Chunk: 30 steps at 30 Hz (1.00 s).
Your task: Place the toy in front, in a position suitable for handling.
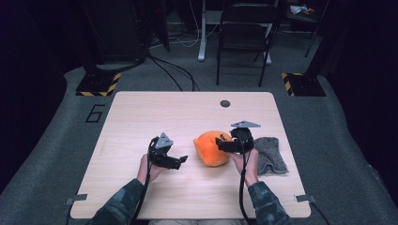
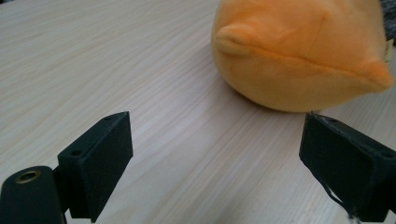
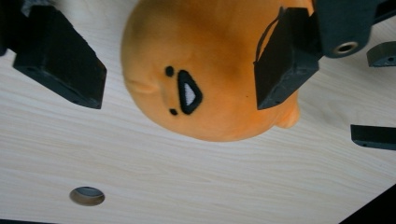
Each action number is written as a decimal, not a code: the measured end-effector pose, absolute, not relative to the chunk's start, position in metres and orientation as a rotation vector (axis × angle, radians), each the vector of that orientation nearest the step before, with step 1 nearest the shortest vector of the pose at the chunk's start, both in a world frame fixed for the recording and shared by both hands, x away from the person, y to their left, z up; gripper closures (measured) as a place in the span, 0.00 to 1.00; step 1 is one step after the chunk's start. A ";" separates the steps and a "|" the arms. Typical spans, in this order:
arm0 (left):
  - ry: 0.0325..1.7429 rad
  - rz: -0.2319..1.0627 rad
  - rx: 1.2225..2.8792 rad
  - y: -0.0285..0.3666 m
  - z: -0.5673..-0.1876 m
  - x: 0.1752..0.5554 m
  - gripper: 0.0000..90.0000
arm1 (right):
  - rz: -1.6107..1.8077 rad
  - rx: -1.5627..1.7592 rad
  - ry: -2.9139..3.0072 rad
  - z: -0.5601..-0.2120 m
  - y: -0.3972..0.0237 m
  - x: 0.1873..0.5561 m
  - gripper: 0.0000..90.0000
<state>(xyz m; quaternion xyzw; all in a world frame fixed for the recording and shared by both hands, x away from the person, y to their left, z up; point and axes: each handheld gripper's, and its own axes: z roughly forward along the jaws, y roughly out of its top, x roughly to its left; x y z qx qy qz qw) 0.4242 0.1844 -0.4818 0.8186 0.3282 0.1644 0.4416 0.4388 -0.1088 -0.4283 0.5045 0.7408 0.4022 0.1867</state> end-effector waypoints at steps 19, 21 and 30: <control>0.744 0.450 2.005 0.123 -0.483 0.396 0.16 | 1.108 1.497 1.995 -0.423 -0.173 0.417 0.16; 0.735 0.465 2.010 0.117 -0.484 0.395 0.17 | 1.097 1.515 1.980 -0.424 -0.179 0.415 0.16; 0.715 0.488 2.055 0.102 -0.494 0.399 0.21 | 1.064 1.580 1.938 -0.427 -0.206 0.408 0.16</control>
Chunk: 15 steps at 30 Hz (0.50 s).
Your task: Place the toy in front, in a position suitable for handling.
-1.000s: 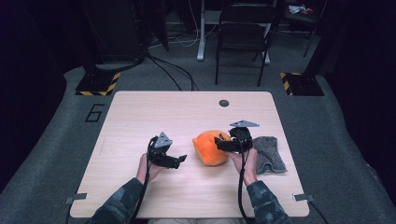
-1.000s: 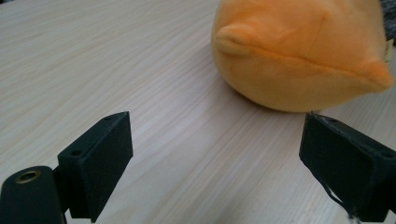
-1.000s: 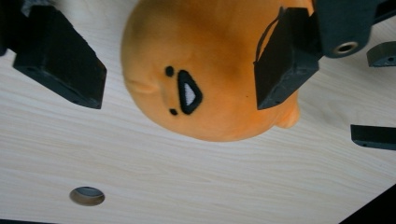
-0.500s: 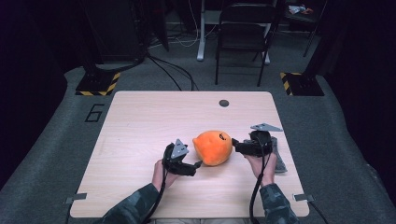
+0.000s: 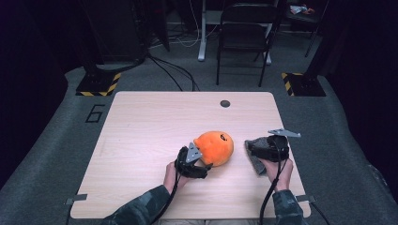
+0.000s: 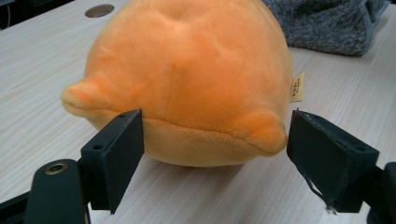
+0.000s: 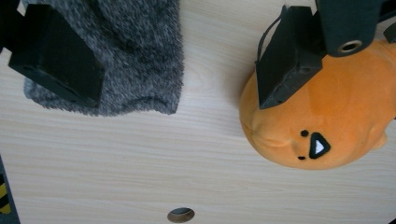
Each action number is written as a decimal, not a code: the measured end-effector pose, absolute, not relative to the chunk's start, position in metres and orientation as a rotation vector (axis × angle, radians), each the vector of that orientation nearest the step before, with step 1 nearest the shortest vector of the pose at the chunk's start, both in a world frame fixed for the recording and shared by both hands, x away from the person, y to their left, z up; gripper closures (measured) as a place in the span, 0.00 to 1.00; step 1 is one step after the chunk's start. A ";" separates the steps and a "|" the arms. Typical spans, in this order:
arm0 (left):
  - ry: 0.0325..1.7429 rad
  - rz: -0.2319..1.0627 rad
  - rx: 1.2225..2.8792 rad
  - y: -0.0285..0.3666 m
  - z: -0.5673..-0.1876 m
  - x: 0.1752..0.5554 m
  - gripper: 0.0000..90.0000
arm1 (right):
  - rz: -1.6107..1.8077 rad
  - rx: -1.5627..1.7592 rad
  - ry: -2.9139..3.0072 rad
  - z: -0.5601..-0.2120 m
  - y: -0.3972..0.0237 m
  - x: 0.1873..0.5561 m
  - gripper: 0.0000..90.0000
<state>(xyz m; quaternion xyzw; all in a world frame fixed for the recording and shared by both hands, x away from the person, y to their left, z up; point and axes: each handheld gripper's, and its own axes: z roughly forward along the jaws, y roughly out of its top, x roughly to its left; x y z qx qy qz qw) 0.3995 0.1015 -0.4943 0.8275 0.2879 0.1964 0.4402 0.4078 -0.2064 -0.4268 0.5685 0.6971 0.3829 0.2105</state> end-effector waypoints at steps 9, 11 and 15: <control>0.703 0.496 2.081 0.106 -0.497 0.402 0.35 | 1.013 1.611 1.947 -0.431 -0.220 0.407 0.16; 0.701 0.489 2.086 0.107 -0.497 0.402 0.40 | 1.003 1.613 1.957 -0.433 -0.220 0.408 0.16; 0.691 0.483 2.097 0.108 -0.499 0.400 0.59 | 0.991 1.615 1.979 -0.435 -0.219 0.411 0.16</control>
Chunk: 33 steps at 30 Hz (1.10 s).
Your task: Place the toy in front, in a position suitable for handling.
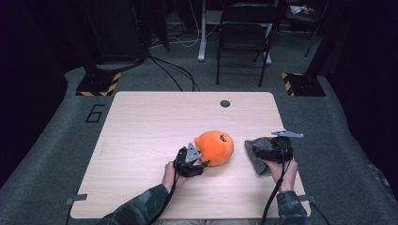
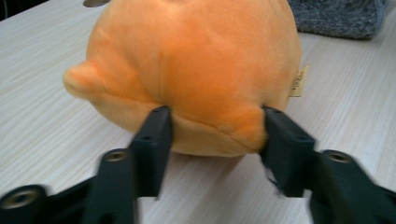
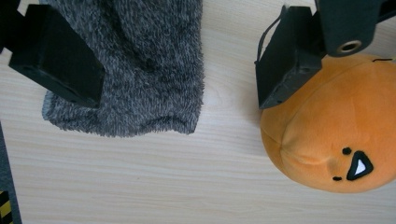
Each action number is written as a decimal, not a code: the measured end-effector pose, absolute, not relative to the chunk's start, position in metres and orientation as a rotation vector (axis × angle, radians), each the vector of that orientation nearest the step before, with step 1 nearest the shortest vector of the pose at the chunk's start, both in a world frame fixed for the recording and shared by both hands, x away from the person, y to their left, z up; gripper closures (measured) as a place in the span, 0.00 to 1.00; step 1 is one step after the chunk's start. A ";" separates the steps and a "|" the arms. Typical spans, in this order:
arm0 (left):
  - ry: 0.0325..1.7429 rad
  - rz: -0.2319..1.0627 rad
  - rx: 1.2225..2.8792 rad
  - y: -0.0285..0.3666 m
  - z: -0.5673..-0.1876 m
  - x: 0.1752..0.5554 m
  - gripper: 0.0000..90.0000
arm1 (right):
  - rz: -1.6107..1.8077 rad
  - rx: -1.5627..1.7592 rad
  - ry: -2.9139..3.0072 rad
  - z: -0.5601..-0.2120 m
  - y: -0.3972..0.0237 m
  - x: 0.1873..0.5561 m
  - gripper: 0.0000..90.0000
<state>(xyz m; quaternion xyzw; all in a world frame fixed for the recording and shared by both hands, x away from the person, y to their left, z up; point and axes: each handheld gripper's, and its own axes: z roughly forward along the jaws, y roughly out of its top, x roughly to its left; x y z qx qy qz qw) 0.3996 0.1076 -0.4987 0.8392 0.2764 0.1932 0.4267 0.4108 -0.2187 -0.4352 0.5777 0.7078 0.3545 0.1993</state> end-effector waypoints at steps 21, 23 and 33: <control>0.506 0.342 2.089 0.134 -0.498 0.428 0.83 | 0.878 1.605 2.045 -0.449 -0.224 0.417 0.16; 0.510 0.349 2.089 0.134 -0.498 0.428 0.81 | 0.865 1.595 2.060 -0.451 -0.225 0.418 0.16; 0.580 0.424 2.070 0.132 -0.495 0.425 0.45 | 0.791 1.598 2.082 -0.462 -0.231 0.423 0.16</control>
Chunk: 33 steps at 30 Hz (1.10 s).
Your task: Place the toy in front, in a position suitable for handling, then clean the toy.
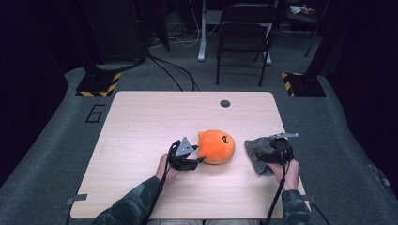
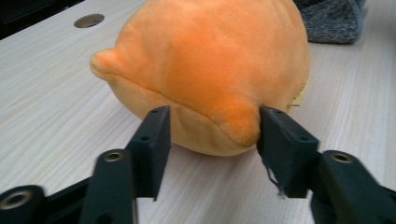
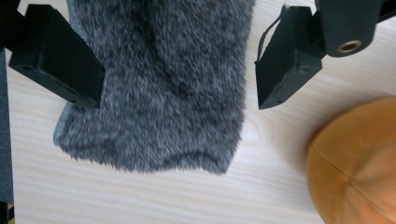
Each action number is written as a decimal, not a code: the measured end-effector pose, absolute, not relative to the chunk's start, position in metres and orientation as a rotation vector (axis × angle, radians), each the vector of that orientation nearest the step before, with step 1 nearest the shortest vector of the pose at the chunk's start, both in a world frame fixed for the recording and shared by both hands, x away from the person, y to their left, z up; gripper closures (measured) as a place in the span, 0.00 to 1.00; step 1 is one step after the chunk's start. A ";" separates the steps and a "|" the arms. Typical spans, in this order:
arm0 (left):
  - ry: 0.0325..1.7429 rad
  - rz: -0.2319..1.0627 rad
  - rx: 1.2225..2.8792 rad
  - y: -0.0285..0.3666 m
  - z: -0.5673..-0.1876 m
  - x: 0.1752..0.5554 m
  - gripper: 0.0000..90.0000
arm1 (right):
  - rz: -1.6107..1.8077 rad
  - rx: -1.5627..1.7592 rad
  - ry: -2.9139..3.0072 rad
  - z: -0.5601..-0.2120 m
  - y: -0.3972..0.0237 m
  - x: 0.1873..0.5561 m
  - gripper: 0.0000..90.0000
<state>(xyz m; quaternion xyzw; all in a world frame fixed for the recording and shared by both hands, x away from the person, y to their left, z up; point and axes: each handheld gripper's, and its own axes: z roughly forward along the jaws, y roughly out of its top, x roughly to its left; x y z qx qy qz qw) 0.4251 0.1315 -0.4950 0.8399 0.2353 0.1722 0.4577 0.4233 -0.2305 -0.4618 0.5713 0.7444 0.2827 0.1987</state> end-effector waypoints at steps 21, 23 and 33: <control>0.582 0.379 2.077 0.128 -0.498 0.424 0.64 | 0.755 1.628 2.050 -0.479 -0.237 0.435 0.15; 0.584 0.374 2.080 0.128 -0.498 0.423 0.64 | 0.763 1.639 2.044 -0.482 -0.237 0.438 0.14; 0.587 0.378 2.094 0.129 -0.499 0.422 0.64 | 0.686 1.704 2.141 -0.504 -0.237 0.453 0.08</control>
